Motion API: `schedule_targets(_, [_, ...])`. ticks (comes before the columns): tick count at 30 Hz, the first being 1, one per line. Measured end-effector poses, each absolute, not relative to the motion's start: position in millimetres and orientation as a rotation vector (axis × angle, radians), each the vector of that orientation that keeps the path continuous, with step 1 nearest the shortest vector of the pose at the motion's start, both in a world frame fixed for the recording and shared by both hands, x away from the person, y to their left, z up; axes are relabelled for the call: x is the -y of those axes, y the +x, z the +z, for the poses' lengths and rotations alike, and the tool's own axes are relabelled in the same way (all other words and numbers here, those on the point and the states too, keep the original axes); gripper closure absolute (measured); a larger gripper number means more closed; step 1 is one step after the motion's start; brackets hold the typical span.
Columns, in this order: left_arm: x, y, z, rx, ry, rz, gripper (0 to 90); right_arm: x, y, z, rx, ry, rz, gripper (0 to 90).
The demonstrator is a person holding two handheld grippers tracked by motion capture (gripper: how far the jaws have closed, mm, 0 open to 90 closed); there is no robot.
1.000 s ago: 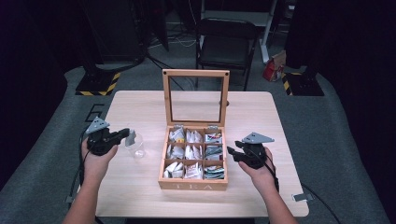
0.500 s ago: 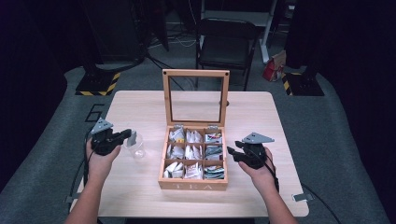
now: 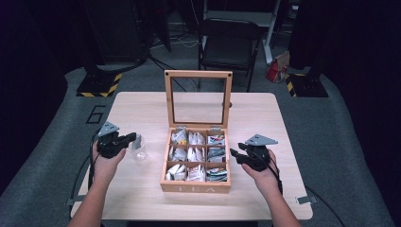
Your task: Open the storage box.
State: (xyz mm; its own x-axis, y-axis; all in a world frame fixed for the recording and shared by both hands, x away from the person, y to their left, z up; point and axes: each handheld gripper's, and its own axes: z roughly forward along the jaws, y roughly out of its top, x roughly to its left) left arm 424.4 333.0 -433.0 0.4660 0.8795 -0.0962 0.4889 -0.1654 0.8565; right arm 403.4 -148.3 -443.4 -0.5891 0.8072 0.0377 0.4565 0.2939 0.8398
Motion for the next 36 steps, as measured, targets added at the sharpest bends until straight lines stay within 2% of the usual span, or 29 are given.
schedule_targets(3, [-333.8, 424.3, -435.4, -1.17, 1.813, 0.541, 88.7, 148.2, 403.5, -443.7, -2.177, 1.133, 1.211, 54.7])
schedule_targets(6, [-334.7, 424.3, -437.0, -1.187, 1.82, 0.527, 82.4, 148.0, 403.5, -443.7, -2.177, 1.131, 1.211, 54.7])
schedule_targets(13, [-337.2, 421.4, -436.8, -1.199, 1.798, 0.535, 75.6, 148.2, 403.6, -443.7, -2.178, 1.13, 1.209, 54.7])
schedule_targets(18, [-338.3, 418.7, -433.2, -1.217, 1.774, 0.502, 64.7, 148.7, 403.4, -444.0, -2.181, 1.14, 1.207, 54.1])
schedule_targets(28, [-338.6, 408.6, -418.2, -1.204, 1.751, 0.488, 53.2, 146.9, 404.9, -444.6, -2.21, 1.13, 1.203, 49.7])
schedule_targets(36, [-330.0, 401.1, -405.8, -1.166, 1.749, 0.48, 51.4, 143.0, 409.9, -438.6, -2.24, 1.125, 1.208, 46.7])
